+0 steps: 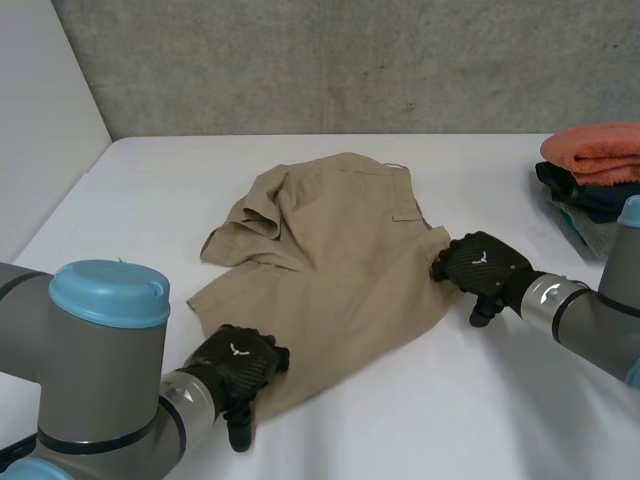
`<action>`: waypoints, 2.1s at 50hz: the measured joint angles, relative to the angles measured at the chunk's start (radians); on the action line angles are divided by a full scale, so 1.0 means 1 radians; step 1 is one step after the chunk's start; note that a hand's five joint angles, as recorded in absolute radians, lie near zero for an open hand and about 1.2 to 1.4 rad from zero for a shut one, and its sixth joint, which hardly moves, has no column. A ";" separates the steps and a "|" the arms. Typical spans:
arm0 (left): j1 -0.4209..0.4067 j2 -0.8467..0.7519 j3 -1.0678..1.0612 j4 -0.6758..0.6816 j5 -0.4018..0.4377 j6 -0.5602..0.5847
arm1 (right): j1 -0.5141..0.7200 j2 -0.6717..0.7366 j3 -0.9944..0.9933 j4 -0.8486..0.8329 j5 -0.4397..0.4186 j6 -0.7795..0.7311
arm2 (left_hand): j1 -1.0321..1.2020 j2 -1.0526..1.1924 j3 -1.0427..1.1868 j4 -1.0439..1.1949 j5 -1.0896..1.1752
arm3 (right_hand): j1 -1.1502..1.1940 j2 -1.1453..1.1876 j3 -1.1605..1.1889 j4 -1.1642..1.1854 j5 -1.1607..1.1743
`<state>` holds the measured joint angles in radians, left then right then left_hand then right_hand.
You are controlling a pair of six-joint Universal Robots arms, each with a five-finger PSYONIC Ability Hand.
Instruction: Fold the laundry.
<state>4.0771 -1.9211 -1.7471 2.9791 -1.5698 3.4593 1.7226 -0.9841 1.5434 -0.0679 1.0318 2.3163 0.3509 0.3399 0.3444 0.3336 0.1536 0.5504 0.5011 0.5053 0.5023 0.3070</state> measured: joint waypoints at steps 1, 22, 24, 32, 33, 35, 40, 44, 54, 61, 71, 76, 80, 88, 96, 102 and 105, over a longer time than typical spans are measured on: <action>-0.001 -0.004 0.002 0.009 -0.010 0.001 | 0.003 0.003 0.002 -0.020 0.001 0.005 | 0.000 -0.003 0.000 -0.001 -0.004 | -0.011 -0.010 -0.007 -0.012 -0.011; -0.029 -0.094 0.094 0.114 -0.113 0.075 | 0.062 0.102 -0.065 -0.214 0.058 0.039 | 0.192 0.183 0.179 0.192 0.199 | 0.098 0.162 0.158 0.159 0.176; -0.036 -0.105 0.104 0.119 -0.120 0.076 | 0.070 0.111 -0.071 -0.243 0.072 0.045 | 0.357 0.347 0.342 0.342 0.345 | 0.213 0.270 0.257 0.258 0.278; -0.048 -0.118 0.142 0.131 -0.145 0.072 | 0.090 0.121 -0.078 -0.316 0.122 0.064 | 0.809 0.850 0.840 0.860 0.827 | 0.561 0.673 0.675 0.686 0.672; -0.048 -0.114 0.146 0.131 -0.145 0.071 | 0.090 0.118 -0.077 -0.317 0.126 0.065 | 0.809 0.851 0.841 0.861 0.827 | 0.561 0.674 0.676 0.688 0.672; -0.046 -0.103 0.151 0.128 -0.145 0.070 | 0.090 0.109 -0.074 -0.309 0.131 0.065 | 0.809 0.851 0.842 0.861 0.827 | 0.561 0.674 0.676 0.688 0.672; -0.031 -0.016 0.160 0.087 -0.127 0.067 | 0.072 0.033 -0.055 -0.198 0.135 0.050 | 0.809 0.851 0.842 0.861 0.827 | 0.561 0.674 0.676 0.688 0.675; -0.008 0.088 0.162 0.006 -0.073 0.094 | 0.022 -0.086 -0.041 0.120 0.135 -0.066 | 0.809 0.851 0.842 0.862 0.827 | 0.561 0.674 0.677 0.689 0.681; 0.048 0.142 0.162 -0.184 0.037 0.241 | -0.027 -0.238 -0.003 0.745 0.148 -0.354 | 0.809 0.853 0.842 0.862 0.827 | 0.561 0.674 0.678 0.692 0.681; 0.056 0.028 0.200 -0.195 0.022 0.270 | 0.037 -0.233 -0.023 0.627 0.164 -0.216 | 0.809 0.853 0.842 0.862 0.827 | 0.561 0.674 0.678 0.692 0.699; 0.076 -0.174 0.478 0.031 -0.064 0.217 | 0.139 -0.118 -0.216 0.298 0.316 0.078 | 0.809 0.854 0.845 0.862 0.827 | 0.561 0.674 0.678 0.692 0.701; 0.092 -0.244 0.767 0.133 -0.101 0.154 | 0.182 -0.073 -0.410 0.117 0.431 0.204 | 0.809 0.855 0.846 0.866 0.827 | 0.561 0.674 0.679 0.692 0.701; 0.087 -0.258 1.012 0.151 -0.127 0.077 | 0.208 -0.071 -0.558 -0.034 0.504 0.299 | 0.809 0.855 0.846 0.866 0.827 | 0.561 0.674 0.679 0.693 0.701; 0.080 -0.267 1.386 0.137 -0.213 -0.039 | 0.261 -0.104 -0.688 -0.374 0.572 0.442 | 0.809 0.855 0.846 0.866 0.827 | 0.561 0.674 0.679 0.693 0.701; 0.113 -0.291 1.414 0.087 -0.241 -0.080 | 0.277 -0.097 -0.650 -0.464 0.567 0.451 | 0.809 0.856 0.846 0.866 0.827 | 0.561 0.674 0.679 0.693 0.703; 0.145 -0.294 1.234 0.053 -0.217 -0.132 | 0.263 -0.058 -0.547 -0.399 0.517 0.443 | 0.809 0.856 0.846 0.866 0.826 | 0.561 0.674 0.679 0.693 0.703; 0.160 -0.295 1.110 0.056 -0.200 -0.148 | 0.252 -0.032 -0.489 -0.371 0.494 0.438 | 0.809 0.856 0.846 0.866 0.827 | 0.561 0.674 0.679 0.693 0.703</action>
<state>4.2370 -2.2159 -0.6371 3.0352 -1.7695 3.3117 1.9750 -1.0162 1.0542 -0.4392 1.5261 2.7546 1.1598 1.1963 1.1901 1.1997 0.9801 1.1118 1.1746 1.1840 1.1951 1.0105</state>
